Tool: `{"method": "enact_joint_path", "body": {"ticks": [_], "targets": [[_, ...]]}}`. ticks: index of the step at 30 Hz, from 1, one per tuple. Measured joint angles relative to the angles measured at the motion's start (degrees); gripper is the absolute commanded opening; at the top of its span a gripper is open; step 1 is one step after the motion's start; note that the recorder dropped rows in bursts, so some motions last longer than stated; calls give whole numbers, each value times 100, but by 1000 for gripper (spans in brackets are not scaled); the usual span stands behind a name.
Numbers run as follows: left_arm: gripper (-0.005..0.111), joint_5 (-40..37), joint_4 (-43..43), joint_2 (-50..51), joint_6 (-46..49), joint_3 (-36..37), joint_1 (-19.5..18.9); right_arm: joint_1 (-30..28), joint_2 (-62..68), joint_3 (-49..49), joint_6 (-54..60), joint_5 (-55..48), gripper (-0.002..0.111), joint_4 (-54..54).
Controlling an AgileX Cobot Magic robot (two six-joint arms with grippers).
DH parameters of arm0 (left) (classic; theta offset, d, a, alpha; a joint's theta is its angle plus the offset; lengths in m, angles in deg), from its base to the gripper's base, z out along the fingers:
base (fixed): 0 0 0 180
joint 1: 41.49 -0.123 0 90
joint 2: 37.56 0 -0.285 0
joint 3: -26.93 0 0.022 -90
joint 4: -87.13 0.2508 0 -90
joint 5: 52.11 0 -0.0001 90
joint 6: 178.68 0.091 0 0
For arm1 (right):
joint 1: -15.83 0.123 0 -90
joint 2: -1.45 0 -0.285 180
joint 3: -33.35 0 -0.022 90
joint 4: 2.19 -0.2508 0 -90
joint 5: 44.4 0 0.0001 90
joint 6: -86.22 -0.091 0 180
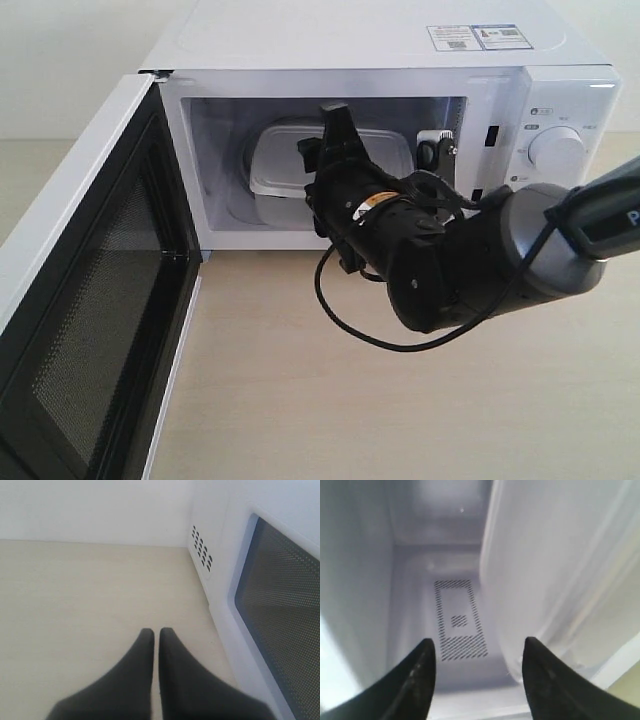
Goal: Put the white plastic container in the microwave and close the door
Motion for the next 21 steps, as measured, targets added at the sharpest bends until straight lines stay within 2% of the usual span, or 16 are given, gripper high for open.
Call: {"method": "enact_joint_path", "body": {"ticks": [9,12,14,16,21], "targets": [[4,0,0,0,0,0,0,0,-915,-1124,697,22,48,391],[4,0,0,0,0,0,0,0,-1218,-1594,1547,-15,31,821],[4,0,0,0,0,0,0,0,-1357,-1775,2227,-69,13,1155],[4,0,0,0,0,0,0,0,-1420,-1907,2972,-152,0,1464],[4,0,0,0,0,0,0,0,-1382,-1978,4821,-399,0,1299]]}}
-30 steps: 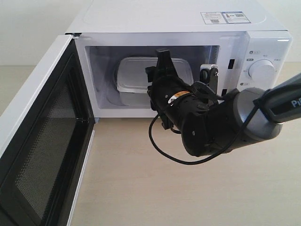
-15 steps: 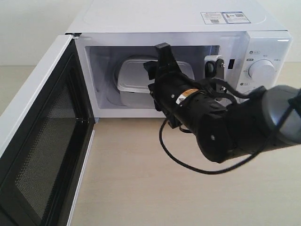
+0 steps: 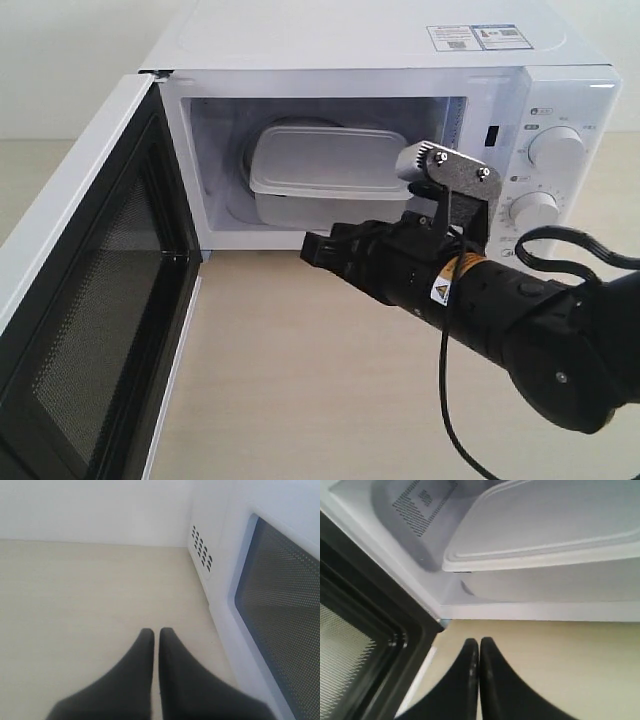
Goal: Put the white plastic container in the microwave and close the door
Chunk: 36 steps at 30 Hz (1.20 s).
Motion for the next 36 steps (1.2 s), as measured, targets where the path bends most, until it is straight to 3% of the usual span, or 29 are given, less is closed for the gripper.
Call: {"method": "enact_joint_path", "body": {"ticks": [11,22,36], "targets": [[4,0,0,0,0,0,0,0,968,314,1752,636,0,-481],[4,0,0,0,0,0,0,-13,1539,1201,2467,705,0,-1647],[4,0,0,0,0,0,0,-34,2066,2415,3408,285,0,-2150]]}}
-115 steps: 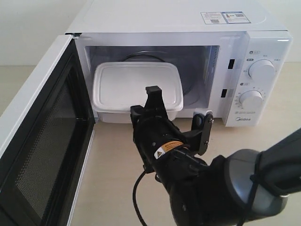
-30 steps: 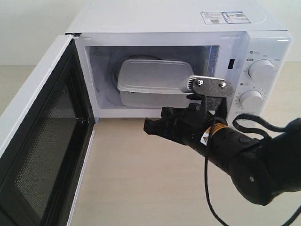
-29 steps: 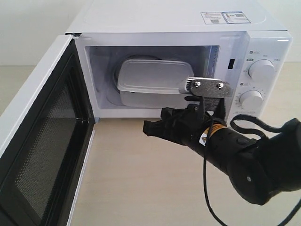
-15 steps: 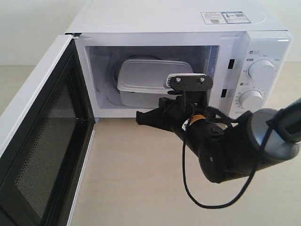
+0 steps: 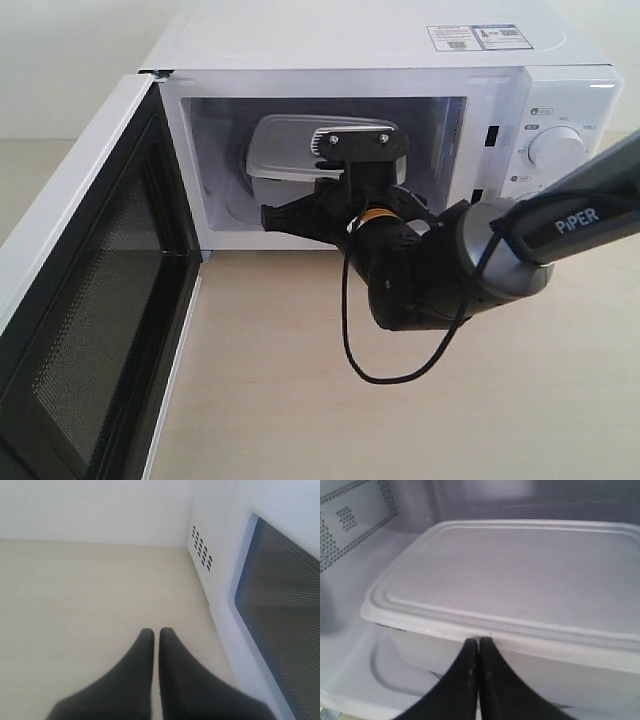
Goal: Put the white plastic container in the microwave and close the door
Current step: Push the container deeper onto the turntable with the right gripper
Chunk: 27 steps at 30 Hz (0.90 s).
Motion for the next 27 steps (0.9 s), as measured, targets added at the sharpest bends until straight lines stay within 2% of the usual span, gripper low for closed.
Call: {"method": "enact_joint_path", "body": {"ticks": [13,17,22,27], "targets": [[4,0,0,0,0,0,0,-270,0,367,51,-546,0,-275],[4,0,0,0,0,0,0,-36,-246,367,115,-895,0,-593],[4,0,0,0,0,0,0,309,-770,311,1026,-1488,0,-1336],[4,0,0,0,0,0,0,600,-1448,-203,1897,-1672,0,-2204]]}}
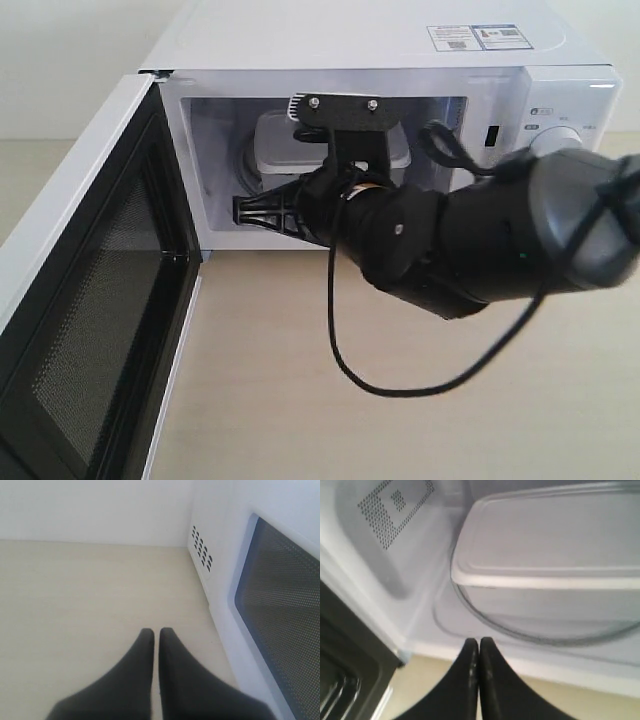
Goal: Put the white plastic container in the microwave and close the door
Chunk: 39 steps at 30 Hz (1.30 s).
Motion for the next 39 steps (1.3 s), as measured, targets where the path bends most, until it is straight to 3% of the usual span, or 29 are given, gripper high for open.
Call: {"method": "enact_joint_path", "body": {"ticks": [7,20,28,39], "targets": [[4,0,0,0,0,0,0,237,-1362,-1039,783,-792,0,-410],[4,0,0,0,0,0,0,297,-2990,-1487,809,-4323,0,-474],[4,0,0,0,0,0,0,297,-3320,-1487,771,-4991,0,-329],[4,0,0,0,0,0,0,144,-4540,-1510,852,-5475,0,1170]]}}
